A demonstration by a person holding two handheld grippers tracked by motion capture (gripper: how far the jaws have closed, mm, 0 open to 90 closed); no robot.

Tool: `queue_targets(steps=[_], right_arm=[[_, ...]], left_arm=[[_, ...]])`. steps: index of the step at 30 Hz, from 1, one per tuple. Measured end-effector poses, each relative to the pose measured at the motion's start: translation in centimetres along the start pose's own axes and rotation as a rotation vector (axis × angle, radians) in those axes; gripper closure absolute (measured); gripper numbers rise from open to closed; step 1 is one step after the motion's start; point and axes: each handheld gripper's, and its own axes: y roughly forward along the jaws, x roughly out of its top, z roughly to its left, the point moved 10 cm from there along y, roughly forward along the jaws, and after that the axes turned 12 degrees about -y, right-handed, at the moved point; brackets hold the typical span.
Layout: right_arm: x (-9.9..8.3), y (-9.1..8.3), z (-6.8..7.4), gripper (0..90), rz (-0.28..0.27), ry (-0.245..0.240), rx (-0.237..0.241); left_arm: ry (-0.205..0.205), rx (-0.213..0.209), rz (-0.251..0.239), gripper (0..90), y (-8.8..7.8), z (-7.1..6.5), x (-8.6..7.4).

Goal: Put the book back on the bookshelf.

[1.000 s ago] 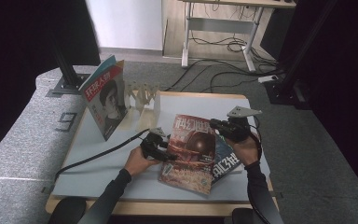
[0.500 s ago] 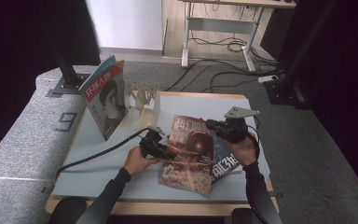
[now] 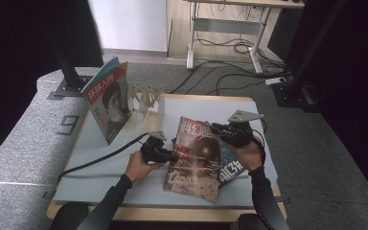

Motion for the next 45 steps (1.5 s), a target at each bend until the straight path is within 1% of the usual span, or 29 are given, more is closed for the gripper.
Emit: queue_targets(steps=[2,3,7,8,9,13,14,16,18,20,21,24,25,26,28,29,31,32,33,34,36,38,41,42,43,44,45], right_arm=[[-0.1,0.0,-0.1,78.5,0.002,0.002,-0.004],[-0.4,-0.1,-0.4,77.6,0.006,0.008,-0.013],[-0.8,-0.3,-0.9,76.9,0.006,0.023,-0.027],[-1.0,-0.4,-1.0,76.9,0.007,0.030,-0.031],[-1.3,-0.5,-1.3,76.6,0.010,0.035,-0.038],[-1.7,-0.7,-1.7,75.5,0.013,0.047,-0.049],[-2.1,-0.9,-2.0,74.0,0.015,0.050,-0.058],[-2.2,-0.9,-2.1,73.4,0.017,0.052,-0.062],[-2.5,-1.1,-2.5,71.2,0.013,0.065,-0.067],[-2.6,-1.2,-2.5,70.9,0.008,0.071,-0.063],[-2.5,-1.3,-2.3,68.0,-0.010,0.078,-0.038],[-2.8,-1.3,-2.3,62.5,0.008,0.057,-0.048],[-2.8,-1.3,-2.3,62.5,0.008,0.057,-0.048],[-3.3,-1.1,-2.4,55.9,0.025,0.063,-0.050],[-4.1,-0.9,-2.6,46.4,0.056,0.069,-0.062],[-4.7,-0.7,-2.6,41.1,0.076,0.087,-0.062],[-5.6,-0.5,-2.7,32.8,0.092,0.124,-0.058],[-6.1,-0.4,-2.7,29.1,0.094,0.143,-0.052],[-6.8,-0.2,-2.6,24.3,0.099,0.174,-0.036],[-7.3,0.0,-2.5,19.2,0.105,0.192,-0.023],[-8.4,0.5,-2.2,17.7,0.119,0.231,0.013],[-9.6,1.2,-1.6,17.2,0.130,0.254,0.053],[-10.8,2.1,-0.9,17.8,0.145,0.293,0.099],[-10.8,2.1,-0.9,17.8,0.145,0.293,0.099],[-11.4,2.6,-0.7,22.0,0.136,0.323,0.131],[-11.4,2.6,-0.7,22.0,0.136,0.323,0.131],[-11.4,2.8,-0.3,31.4,0.114,0.349,0.182]], left_arm=[[0.004,0.001,-0.005,74.3,-0.1,-0.1,0.0],[0.012,0.002,-0.013,74.7,-0.2,-0.2,-0.1],[0.023,0.004,-0.029,75.4,-0.3,-0.5,-0.1],[0.025,0.002,-0.031,75.5,-0.4,-0.5,-0.2],[0.029,-0.005,-0.045,76.0,-0.5,-0.6,-0.2],[0.038,-0.012,-0.060,76.5,-0.6,-0.7,-0.3],[0.041,-0.015,-0.063,76.7,-0.6,-0.8,-0.3],[0.040,-0.020,-0.069,76.9,-0.7,-0.8,-0.4],[0.043,-0.023,-0.078,77.4,-0.9,-1.0,-0.4],[0.043,-0.023,-0.079,77.9,-0.9,-1.0,-0.5],[0.043,-0.030,-0.080,78.2,-0.8,-1.2,-0.5],[0.042,-0.040,-0.083,78.5,-1.0,-1.2,-0.6],[0.045,-0.041,-0.085,78.5,-1.0,-1.3,-0.6],[0.049,-0.044,-0.093,78.8,-1.2,-1.5,-0.6],[0.055,-0.045,-0.094,79.1,-1.3,-1.6,-0.7],[0.052,-0.047,-0.096,79.2,-1.3,-1.6,-0.7],[0.052,-0.046,-0.096,79.2,-1.3,-1.6,-0.7],[0.055,-0.045,-0.095,79.3,-1.4,-1.6,-0.8],[0.055,-0.044,-0.095,79.3,-1.4,-1.6,-0.8],[0.056,-0.043,-0.096,79.3,-1.4,-1.7,-0.8],[0.059,-0.043,-0.096,79.3,-1.5,-1.7,-0.8],[0.061,-0.044,-0.096,79.4,-1.6,-1.8,-0.8],[0.068,-0.042,-0.092,79.5,-1.7,-1.9,-0.9],[0.068,-0.042,-0.092,79.6,-1.7,-1.9,-0.9],[0.072,-0.043,-0.091,79.7,-1.9,-2.0,-1.0],[0.072,-0.043,-0.091,79.7,-1.9,-2.0,-1.0],[0.073,-0.042,-0.090,79.7,-1.9,-2.1,-1.0]])
